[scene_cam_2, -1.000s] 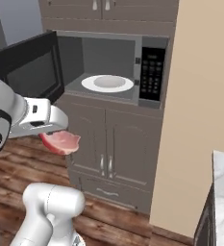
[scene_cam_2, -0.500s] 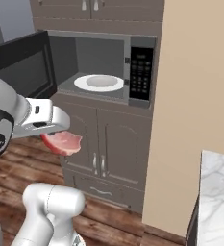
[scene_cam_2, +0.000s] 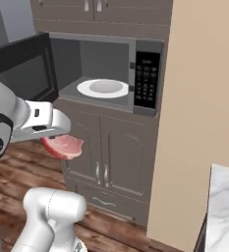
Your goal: Transport the steak from the fridge to the microwave and turn on the microwave.
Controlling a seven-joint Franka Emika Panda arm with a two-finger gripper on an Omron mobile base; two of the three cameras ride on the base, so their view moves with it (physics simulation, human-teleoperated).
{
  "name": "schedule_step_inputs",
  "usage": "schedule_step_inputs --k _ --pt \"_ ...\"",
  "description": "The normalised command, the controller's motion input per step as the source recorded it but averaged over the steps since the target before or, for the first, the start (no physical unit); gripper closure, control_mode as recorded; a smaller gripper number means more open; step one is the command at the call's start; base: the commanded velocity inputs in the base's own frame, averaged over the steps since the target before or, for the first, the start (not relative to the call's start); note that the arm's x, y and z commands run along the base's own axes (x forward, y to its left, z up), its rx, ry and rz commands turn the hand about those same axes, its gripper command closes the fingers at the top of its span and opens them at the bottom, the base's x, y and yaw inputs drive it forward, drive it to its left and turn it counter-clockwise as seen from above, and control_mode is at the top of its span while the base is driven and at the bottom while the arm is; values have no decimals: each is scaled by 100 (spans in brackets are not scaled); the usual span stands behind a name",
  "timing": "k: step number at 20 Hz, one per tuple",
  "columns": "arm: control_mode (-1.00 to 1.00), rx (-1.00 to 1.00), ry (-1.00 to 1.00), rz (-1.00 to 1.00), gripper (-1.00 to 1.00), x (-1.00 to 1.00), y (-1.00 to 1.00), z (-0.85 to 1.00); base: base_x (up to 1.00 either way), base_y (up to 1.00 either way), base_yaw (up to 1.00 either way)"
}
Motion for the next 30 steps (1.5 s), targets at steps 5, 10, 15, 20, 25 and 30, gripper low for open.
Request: schedule_step_inputs --k 5,10,15,20,25,30 --pt "100 0 0 0 100 0 0 0 66 -18 26" --pt "100 0 0 0 100 0 0 0 38 -11 20" --pt "100 0 0 0 100 0 0 0 13 0 19" --pt "100 0 0 0 100 0 0 0 24 -22 24" --pt "100 0 0 0 100 0 0 0 23 -10 24" --pt "100 0 0 0 100 0 0 0 25 -27 24"
